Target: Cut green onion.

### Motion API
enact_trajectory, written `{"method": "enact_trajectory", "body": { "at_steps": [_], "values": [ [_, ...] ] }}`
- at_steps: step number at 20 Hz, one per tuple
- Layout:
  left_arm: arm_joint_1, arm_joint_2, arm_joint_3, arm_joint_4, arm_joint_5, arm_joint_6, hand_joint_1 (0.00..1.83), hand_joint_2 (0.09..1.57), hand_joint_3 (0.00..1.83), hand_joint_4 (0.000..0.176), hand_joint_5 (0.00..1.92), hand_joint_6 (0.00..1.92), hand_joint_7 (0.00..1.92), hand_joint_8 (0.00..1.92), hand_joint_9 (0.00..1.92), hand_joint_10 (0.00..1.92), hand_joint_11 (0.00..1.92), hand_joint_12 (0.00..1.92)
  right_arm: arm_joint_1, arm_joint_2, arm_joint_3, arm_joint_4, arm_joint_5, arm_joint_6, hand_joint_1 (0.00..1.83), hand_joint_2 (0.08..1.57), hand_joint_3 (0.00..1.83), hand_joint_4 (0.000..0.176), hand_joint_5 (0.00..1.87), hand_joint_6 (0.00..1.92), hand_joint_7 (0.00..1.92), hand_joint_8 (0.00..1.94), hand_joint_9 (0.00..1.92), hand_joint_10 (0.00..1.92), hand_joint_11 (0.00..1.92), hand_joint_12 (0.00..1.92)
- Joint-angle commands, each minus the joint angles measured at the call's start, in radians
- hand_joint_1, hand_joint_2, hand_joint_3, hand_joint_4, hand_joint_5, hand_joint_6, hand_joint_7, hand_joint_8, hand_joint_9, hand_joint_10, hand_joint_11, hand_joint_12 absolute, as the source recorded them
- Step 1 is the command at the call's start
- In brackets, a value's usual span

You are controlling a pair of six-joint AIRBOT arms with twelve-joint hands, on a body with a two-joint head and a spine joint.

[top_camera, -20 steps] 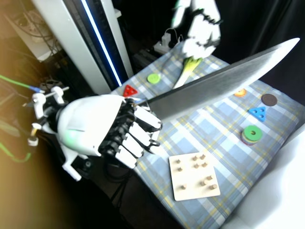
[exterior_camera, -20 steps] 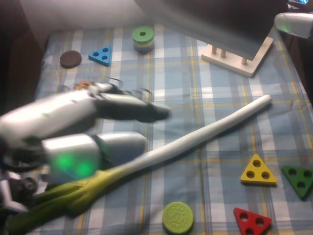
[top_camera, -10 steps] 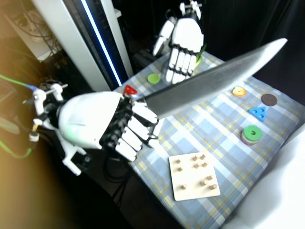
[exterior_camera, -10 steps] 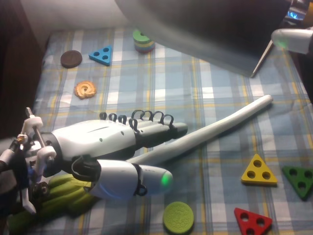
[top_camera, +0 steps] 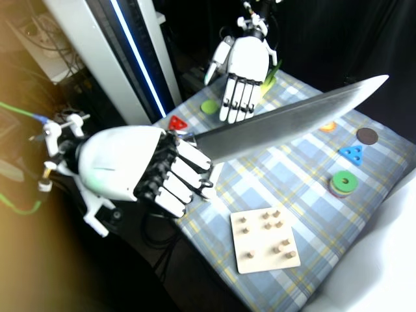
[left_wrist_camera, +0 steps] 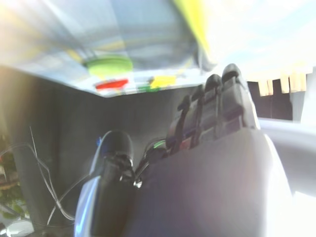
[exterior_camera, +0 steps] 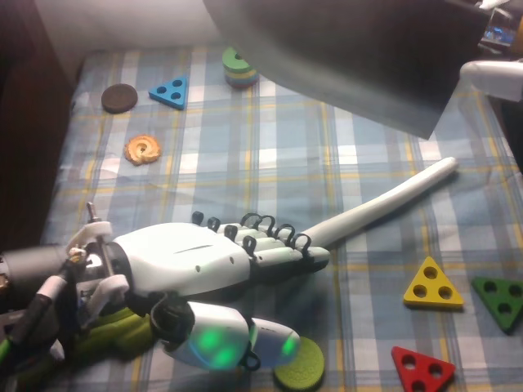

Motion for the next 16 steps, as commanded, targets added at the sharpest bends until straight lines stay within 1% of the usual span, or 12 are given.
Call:
{"method": "enact_trajectory", "body": {
  "at_steps": [1,2,3,5,7,8,10,12,14,15,16],
  "values": [
    [-0.013,-0.012,0.002,0.000,-0.063,-0.004,0.00,1.32,0.00,0.000,0.00,0.00,0.00,0.00,0.00,0.00,0.00,0.00,0.009,0.008,0.000,0.031,0.146,0.015,0.34,1.49,0.00,0.000,0.88,1.92,1.18,1.94,1.29,1.92,1.28,1.92],
    [-0.013,-0.017,0.005,0.005,-0.048,-0.004,0.00,1.32,0.00,0.000,0.00,0.00,0.00,0.00,0.00,0.00,0.00,0.00,0.008,0.008,-0.001,0.026,0.146,0.019,0.37,1.51,0.00,0.000,0.84,1.92,1.15,1.94,1.26,1.92,1.27,1.92],
    [-0.013,-0.021,0.007,0.007,-0.039,-0.004,0.00,1.33,0.00,0.000,0.00,0.00,0.00,0.00,0.00,0.00,0.00,0.00,0.007,0.008,-0.003,0.019,0.146,0.022,0.34,1.49,0.00,0.000,0.87,1.92,1.19,1.94,1.30,1.92,1.30,1.92],
    [-0.013,-0.026,0.010,0.007,-0.029,-0.004,0.00,1.33,0.00,0.000,0.00,0.00,0.00,0.00,0.00,0.00,0.00,0.00,0.002,0.009,-0.007,0.003,0.146,0.034,0.33,1.50,0.00,0.000,0.84,1.92,1.20,1.94,1.32,1.92,1.34,1.92],
    [-0.013,-0.026,0.010,0.007,-0.028,-0.004,0.00,1.33,0.00,0.000,0.00,0.00,0.00,0.00,0.00,0.00,0.00,0.00,-0.009,0.014,-0.014,-0.005,0.146,0.037,0.33,1.50,0.00,0.000,0.94,1.92,1.24,1.94,1.37,1.92,1.40,1.92],
    [-0.014,-0.025,0.010,0.007,-0.029,-0.004,0.00,1.32,0.00,0.000,0.00,0.00,0.00,0.00,0.00,0.00,0.00,0.00,-0.017,0.017,-0.017,-0.009,0.146,0.039,0.32,1.49,0.00,0.000,0.98,1.92,1.25,1.94,1.37,1.92,1.41,1.92],
    [-0.015,-0.025,0.010,0.006,-0.030,-0.004,0.00,1.31,0.00,0.000,0.00,0.00,0.00,0.00,0.00,0.00,0.00,0.00,-0.035,0.027,-0.024,-0.017,0.146,0.052,0.32,1.47,0.00,0.000,0.91,1.92,1.20,1.94,1.33,1.92,1.37,1.92],
    [-0.015,-0.024,0.010,-0.002,-0.035,-0.005,0.00,1.31,0.00,0.000,0.00,0.00,0.00,0.00,0.00,0.00,0.00,0.00,-0.055,0.041,-0.037,-0.024,0.146,0.056,0.31,1.47,0.00,0.000,0.91,1.92,1.17,1.94,1.30,1.92,1.35,1.92],
    [-0.015,-0.022,0.010,-0.007,-0.038,-0.005,0.00,1.31,0.00,0.000,0.00,0.00,0.00,0.00,0.00,0.00,0.00,0.00,-0.066,0.047,-0.044,-0.034,0.146,0.060,0.35,1.44,0.00,0.002,0.92,1.92,1.19,1.94,1.32,1.92,1.38,1.92],
    [-0.015,-0.020,0.010,-0.011,-0.042,-0.005,0.00,1.31,0.00,0.000,0.00,0.00,0.00,0.00,0.00,0.00,0.00,0.00,-0.079,0.048,-0.048,-0.045,0.146,0.067,0.36,1.45,0.00,0.006,0.98,1.92,1.24,1.94,1.37,1.92,1.41,1.92],
    [-0.015,-0.019,0.010,-0.014,-0.045,-0.005,0.00,1.31,0.00,0.000,0.00,0.00,0.00,0.00,0.00,0.00,0.00,0.00,-0.088,0.048,-0.050,-0.050,0.146,0.071,0.35,1.45,0.00,0.008,0.95,1.92,1.24,1.94,1.36,1.92,1.41,1.92]
  ]
}}
